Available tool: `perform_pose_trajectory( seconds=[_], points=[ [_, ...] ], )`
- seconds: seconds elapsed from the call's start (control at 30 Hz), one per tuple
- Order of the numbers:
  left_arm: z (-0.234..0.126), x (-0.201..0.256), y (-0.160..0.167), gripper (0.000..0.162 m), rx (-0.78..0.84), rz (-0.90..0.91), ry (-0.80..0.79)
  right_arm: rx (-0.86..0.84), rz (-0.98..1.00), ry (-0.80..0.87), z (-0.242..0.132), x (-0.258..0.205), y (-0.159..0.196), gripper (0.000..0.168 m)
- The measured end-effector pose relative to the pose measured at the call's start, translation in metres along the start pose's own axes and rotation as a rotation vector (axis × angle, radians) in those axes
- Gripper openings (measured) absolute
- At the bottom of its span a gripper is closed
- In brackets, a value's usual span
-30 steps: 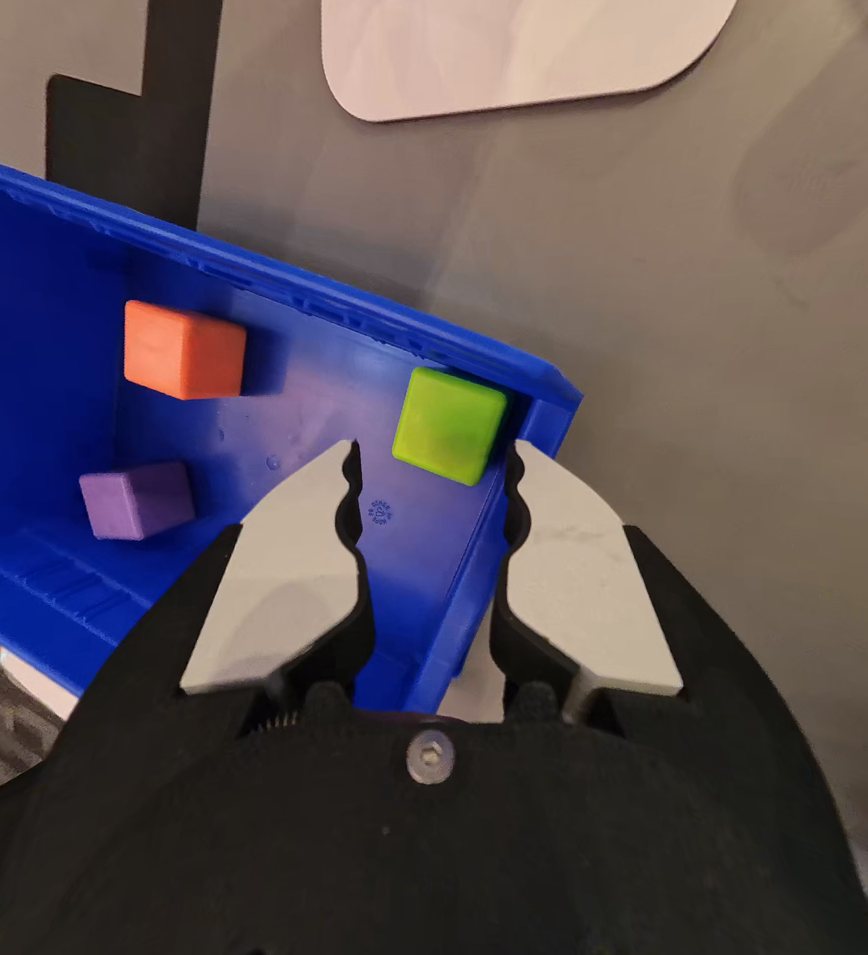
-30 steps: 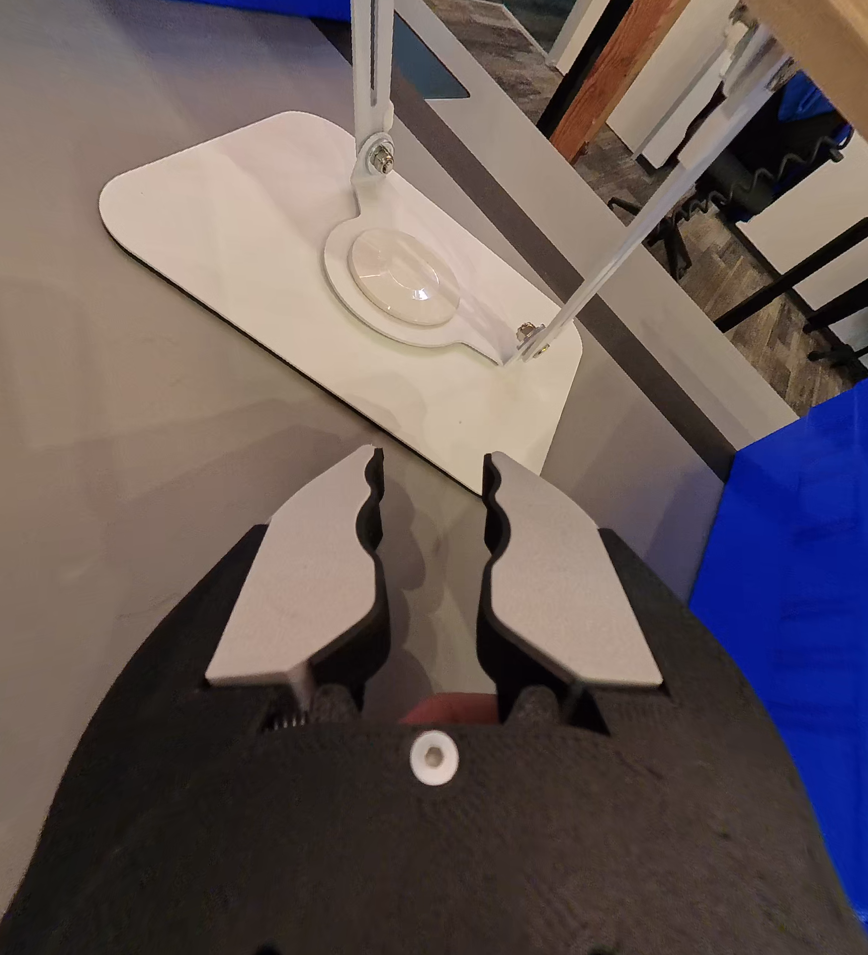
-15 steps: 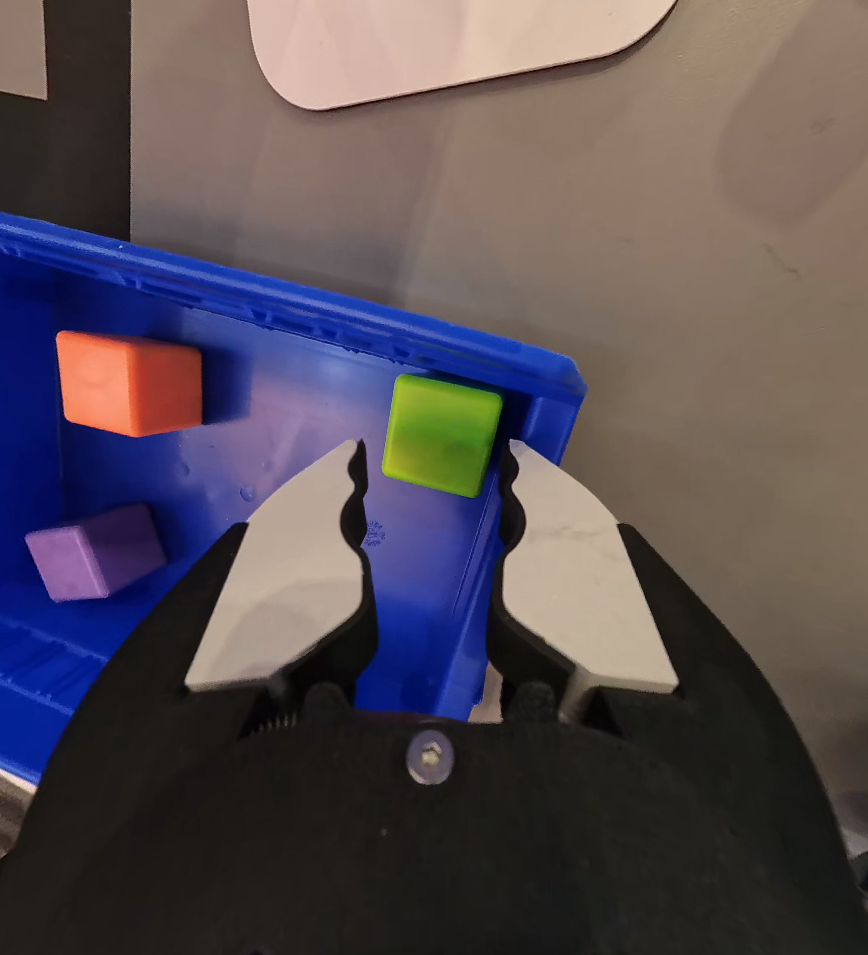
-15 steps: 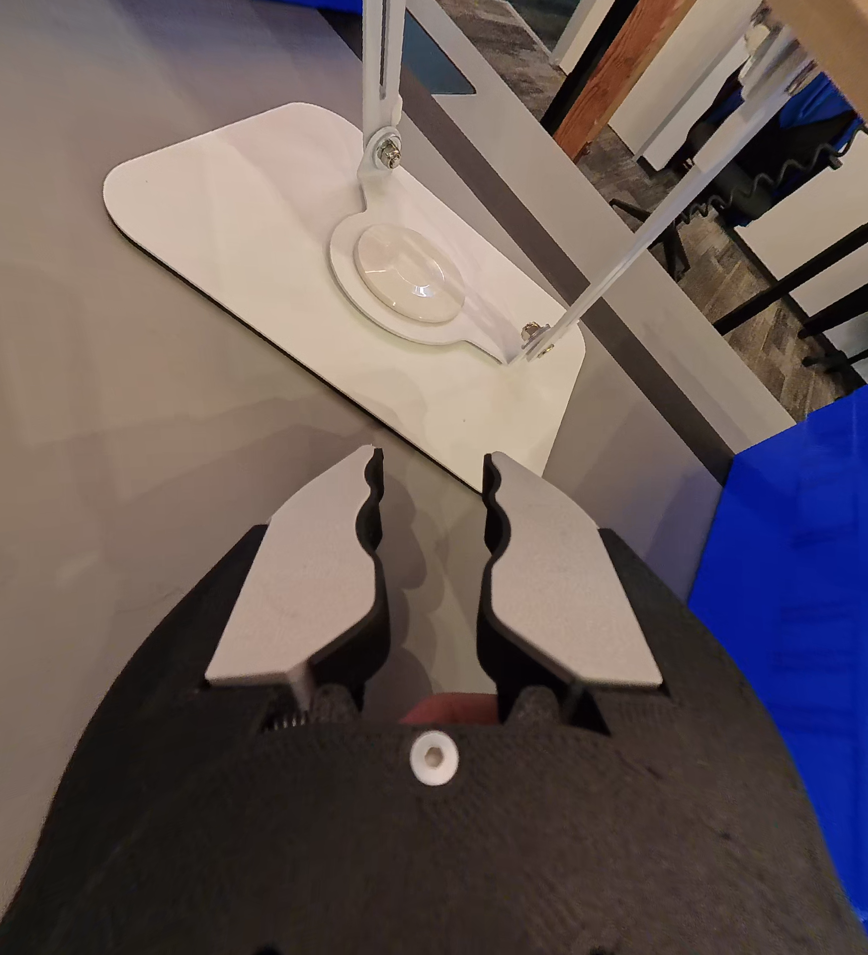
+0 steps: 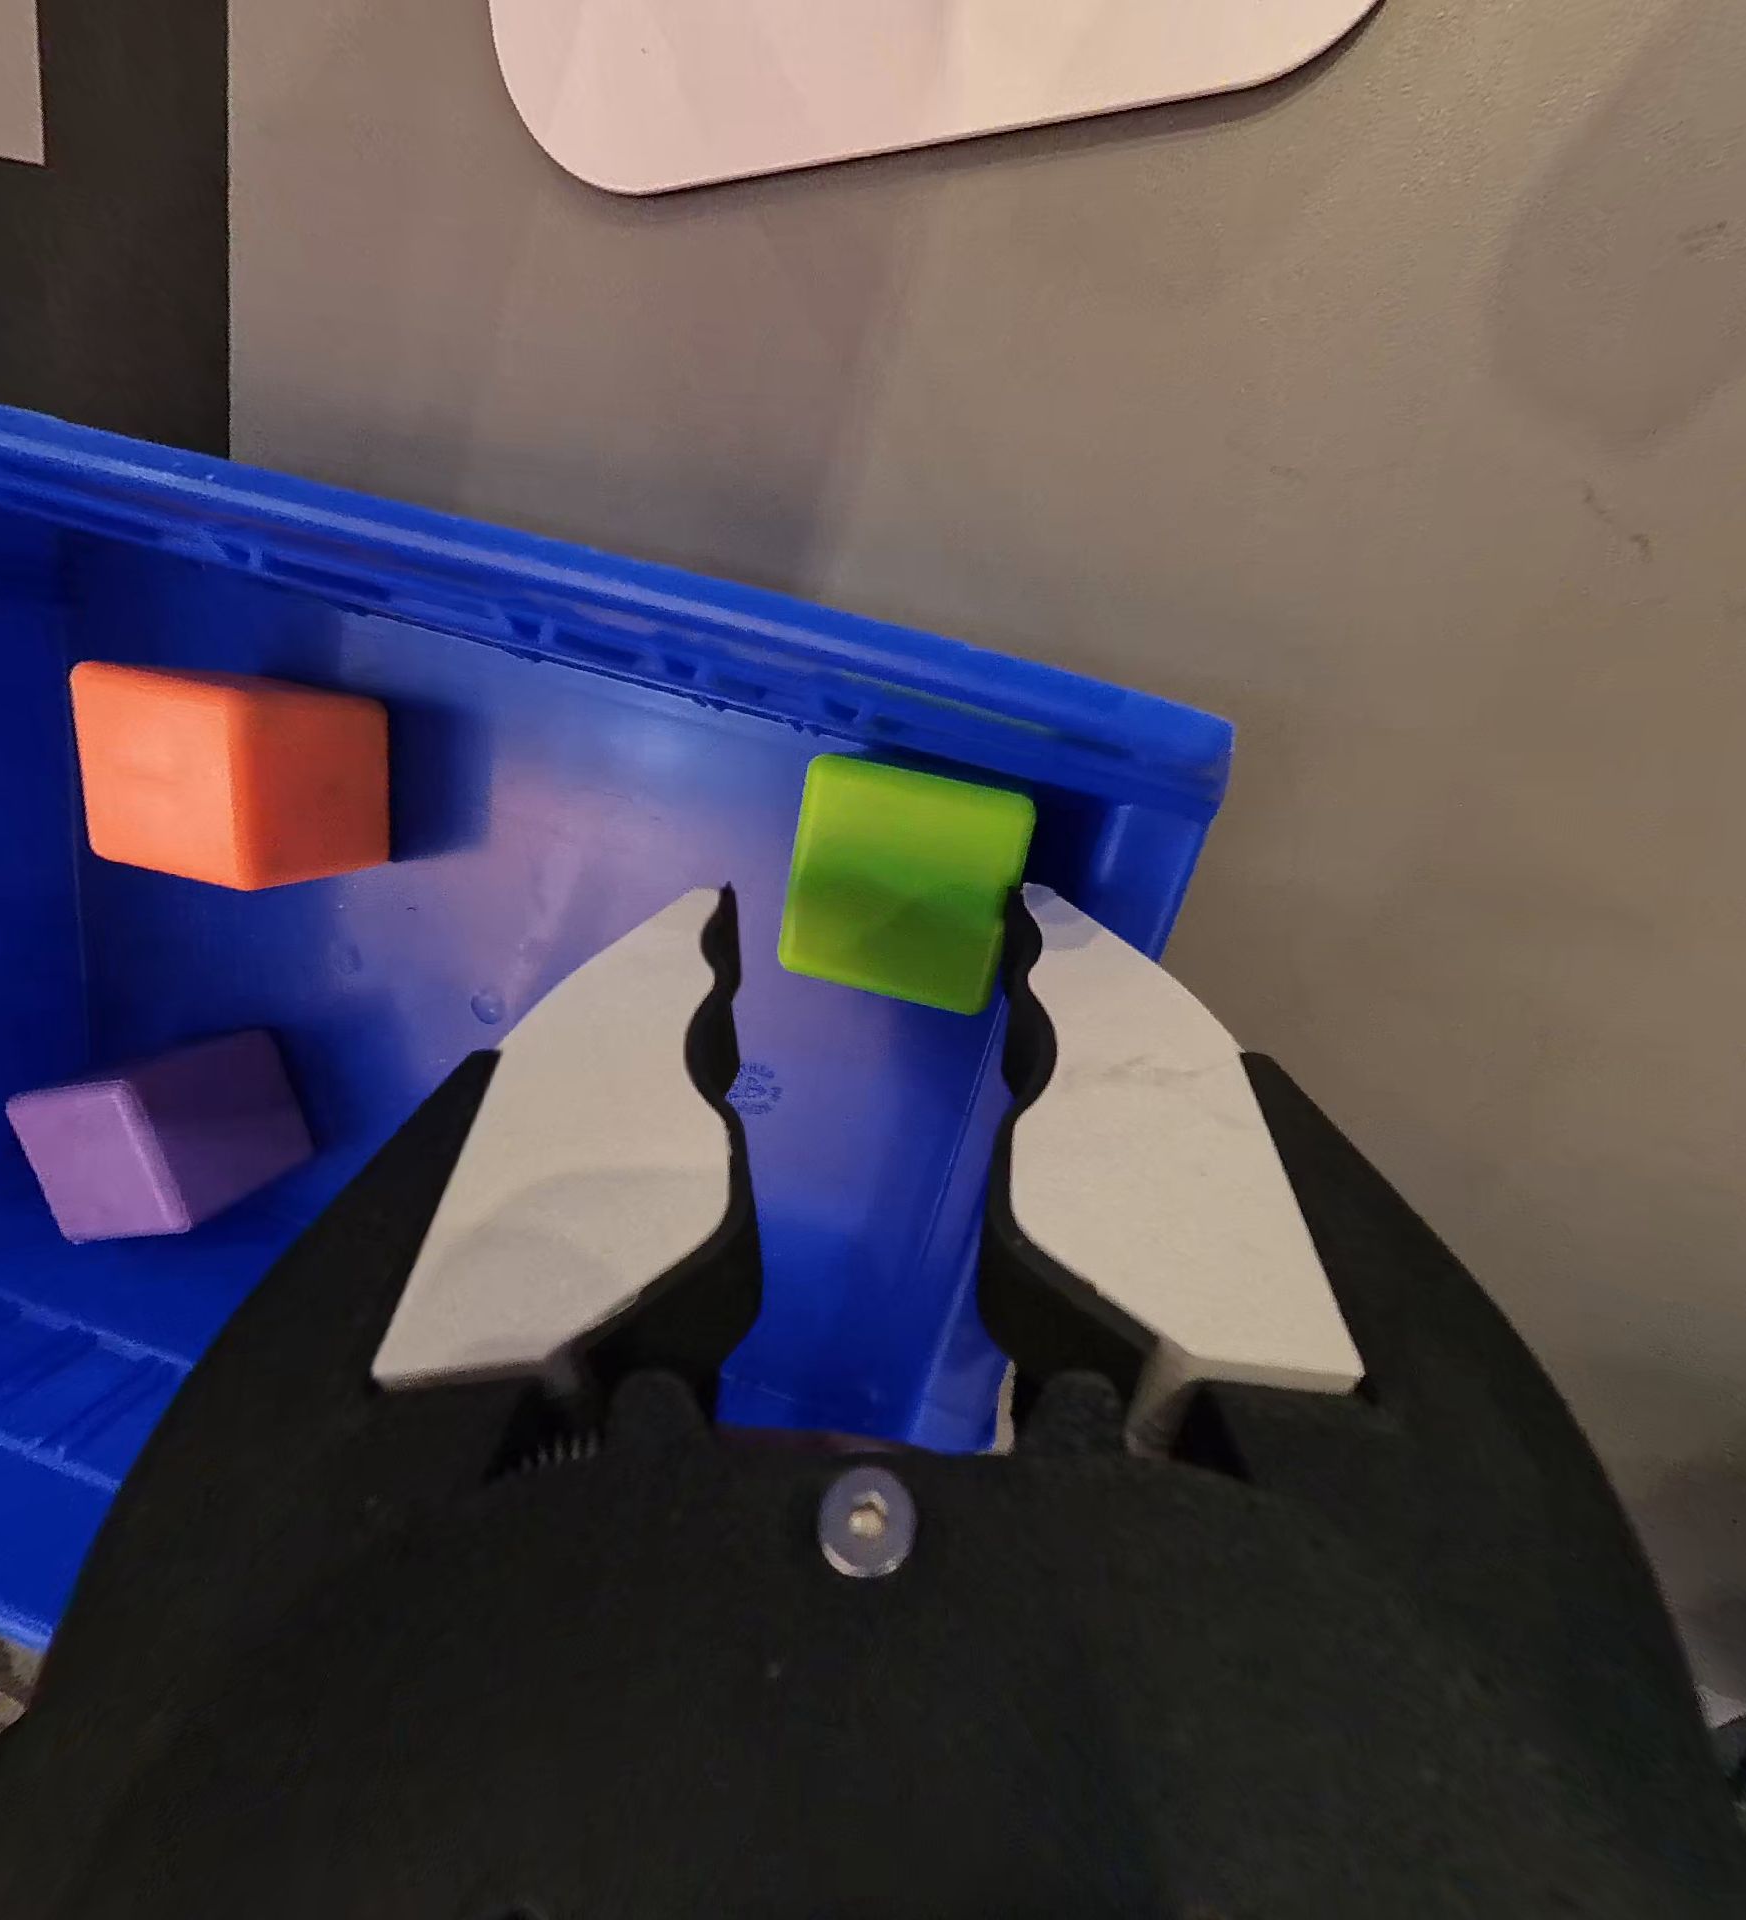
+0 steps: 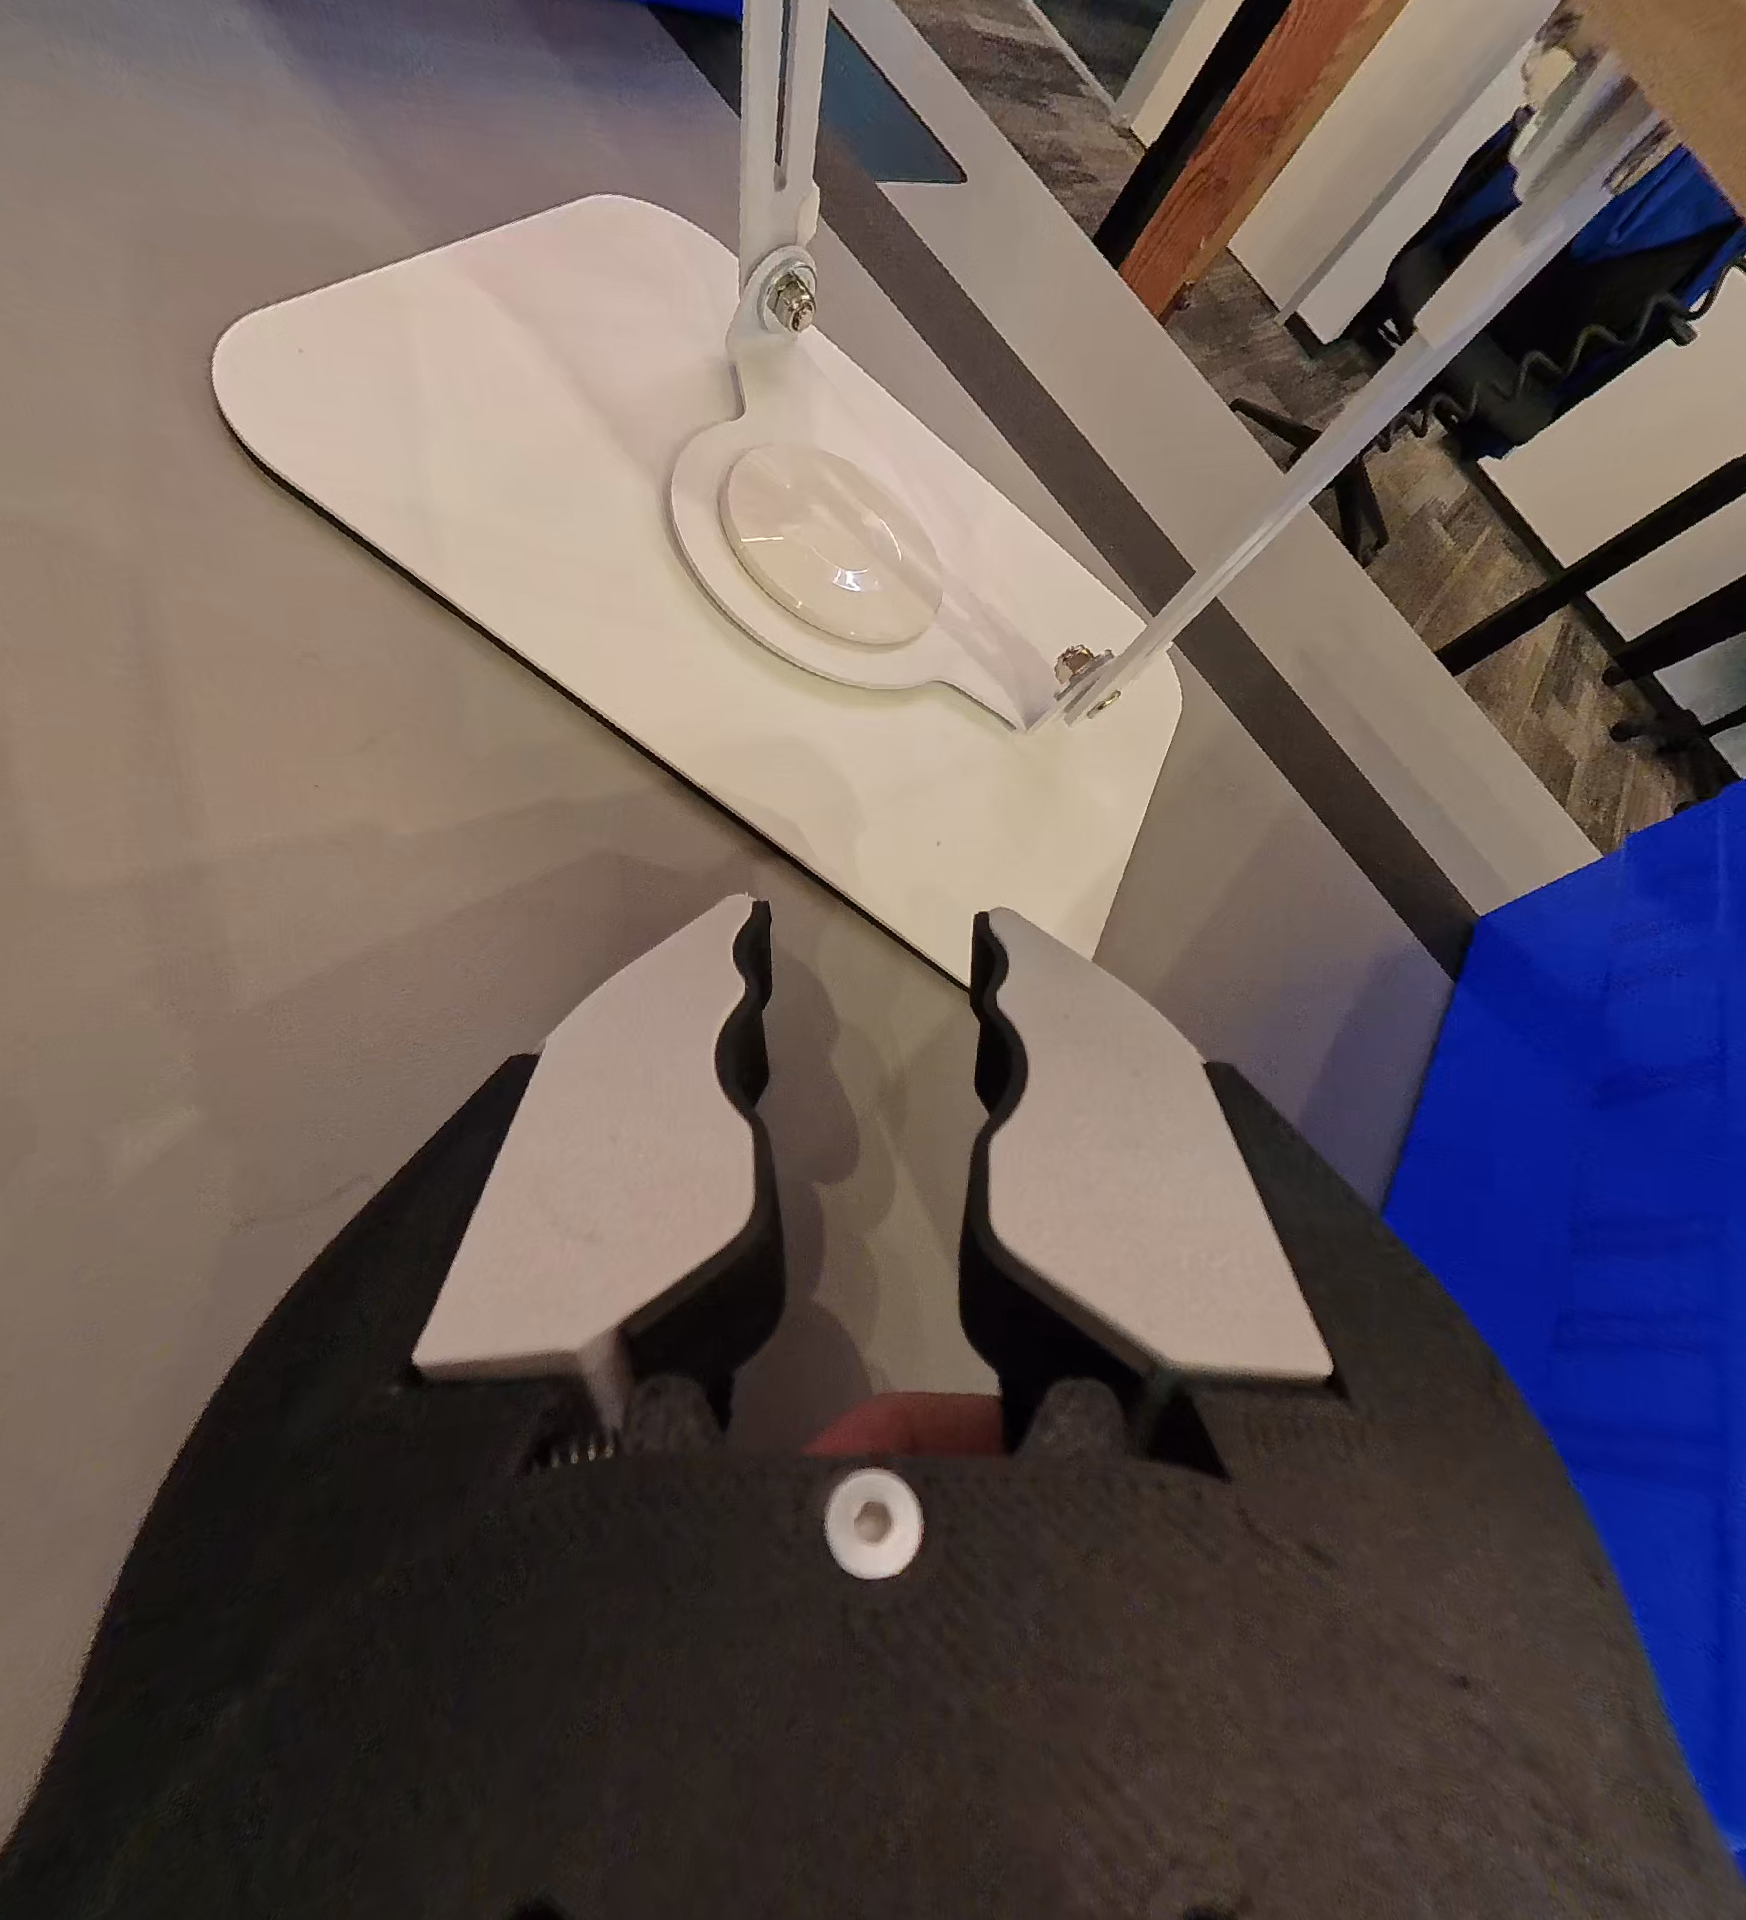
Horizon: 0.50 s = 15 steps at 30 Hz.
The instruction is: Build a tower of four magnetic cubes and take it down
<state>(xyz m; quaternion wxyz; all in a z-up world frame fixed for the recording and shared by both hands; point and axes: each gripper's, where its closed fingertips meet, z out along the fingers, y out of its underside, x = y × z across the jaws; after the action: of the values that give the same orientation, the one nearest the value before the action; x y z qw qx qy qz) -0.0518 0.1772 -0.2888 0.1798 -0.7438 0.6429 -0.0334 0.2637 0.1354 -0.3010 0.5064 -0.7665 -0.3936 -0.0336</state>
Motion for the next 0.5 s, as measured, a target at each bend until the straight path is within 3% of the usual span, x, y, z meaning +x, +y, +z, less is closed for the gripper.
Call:
perform_pose_trajectory(
  seconds=[0.23,0.5],
  points=[
    [-0.002,-0.012,0.005,0.053,-0.028,-0.025,-0.066,-0.001,-0.001,-0.001,0.000,0.000,0.000,0.037],
    [-0.001,-0.005,-0.001,0.052,0.010,0.001,-0.019,-0.001,-0.004,-0.001,0.000,-0.001,0.000,0.037]
  ],
)
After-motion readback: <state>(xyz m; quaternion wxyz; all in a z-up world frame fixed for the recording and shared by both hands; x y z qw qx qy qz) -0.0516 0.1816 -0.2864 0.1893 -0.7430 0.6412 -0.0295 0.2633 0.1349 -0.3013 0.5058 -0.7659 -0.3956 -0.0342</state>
